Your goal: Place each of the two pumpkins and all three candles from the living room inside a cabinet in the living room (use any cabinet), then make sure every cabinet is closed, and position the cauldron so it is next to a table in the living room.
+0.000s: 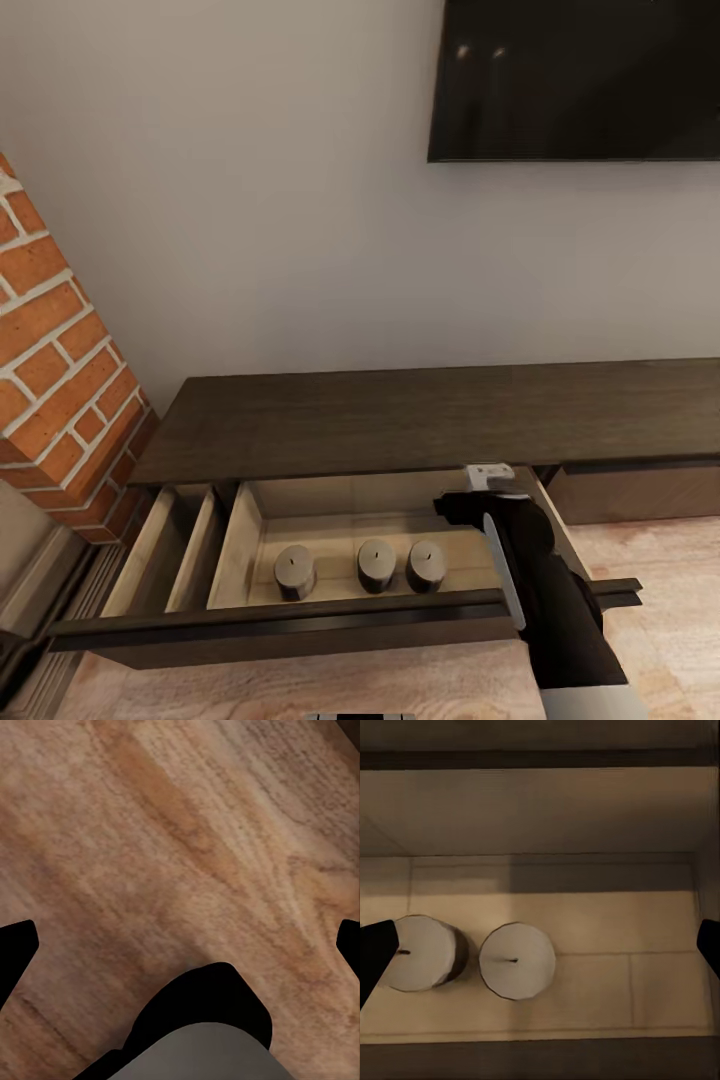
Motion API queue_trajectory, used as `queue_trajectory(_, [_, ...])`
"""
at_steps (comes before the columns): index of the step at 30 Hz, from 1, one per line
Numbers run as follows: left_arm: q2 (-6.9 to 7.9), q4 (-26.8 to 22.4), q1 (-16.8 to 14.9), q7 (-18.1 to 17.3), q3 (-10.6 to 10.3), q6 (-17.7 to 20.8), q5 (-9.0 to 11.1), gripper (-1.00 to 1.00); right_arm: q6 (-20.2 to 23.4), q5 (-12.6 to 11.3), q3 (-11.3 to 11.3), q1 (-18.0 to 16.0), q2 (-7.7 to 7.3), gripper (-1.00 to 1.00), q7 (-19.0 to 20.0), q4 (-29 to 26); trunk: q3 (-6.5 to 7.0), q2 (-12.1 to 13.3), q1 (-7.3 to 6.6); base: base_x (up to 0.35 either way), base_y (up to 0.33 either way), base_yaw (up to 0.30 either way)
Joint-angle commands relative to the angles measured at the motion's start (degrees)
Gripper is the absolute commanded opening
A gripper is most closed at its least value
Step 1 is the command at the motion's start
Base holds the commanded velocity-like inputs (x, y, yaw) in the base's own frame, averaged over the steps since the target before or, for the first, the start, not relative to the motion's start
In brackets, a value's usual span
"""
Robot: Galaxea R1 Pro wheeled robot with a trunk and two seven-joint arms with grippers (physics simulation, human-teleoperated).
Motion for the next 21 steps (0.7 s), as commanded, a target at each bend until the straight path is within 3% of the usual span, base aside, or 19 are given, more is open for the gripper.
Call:
queue_trajectory(1, [-0.01,-0.13,0.02,0.30,0.01,0.24,0.43,1.00,0.34,0.39,0.06,0.71,0.01,1.00,0.22,-1.25,-0.04,-0.02,0.00,0.000,0.000,0.000])
queue_trajectory(8, [-0.05,-0.11,0.02,0.30,0.01,0.23,0.46,1.00,0.51,0.43,0.03,3.20,-0.28,1.00,0.63,-6.20,-0.04,-0.02,0.00,-0.047,0.000,0.000])
queue_trajectory(12, [-0.06,-0.14,0.00,0.24,0.01,0.25,0.53,1.00,0.32,0.24,-1.04,3.64,-2.24,1.00,2.22,-7.60,-0.04,-0.02,0.00,-0.257,0.000,0.000])
queue_trajectory(13, [-0.06,-0.15,0.00,0.24,0.01,0.25,0.56,1.00,0.30,0.22,-1.79,3.66,-2.46,1.00,2.97,-7.71,-0.04,-0.02,0.00,-0.305,0.000,0.000])
queue_trajectory(18, [-0.13,-0.21,-0.01,0.16,-0.07,0.25,0.72,1.00,0.33,0.07,-10.97,1.75,-3.15,1.00,11.35,-8.12,-0.04,-0.02,0.00,-0.329,0.000,0.000])
queue_trajectory(21, [-0.14,-0.27,-0.01,0.14,-0.11,0.25,0.74,1.00,0.31,-0.01,-13.80,0.97,-3.45,1.00,16.14,-8.18,-0.04,-0.02,0.00,-0.341,0.000,0.000])
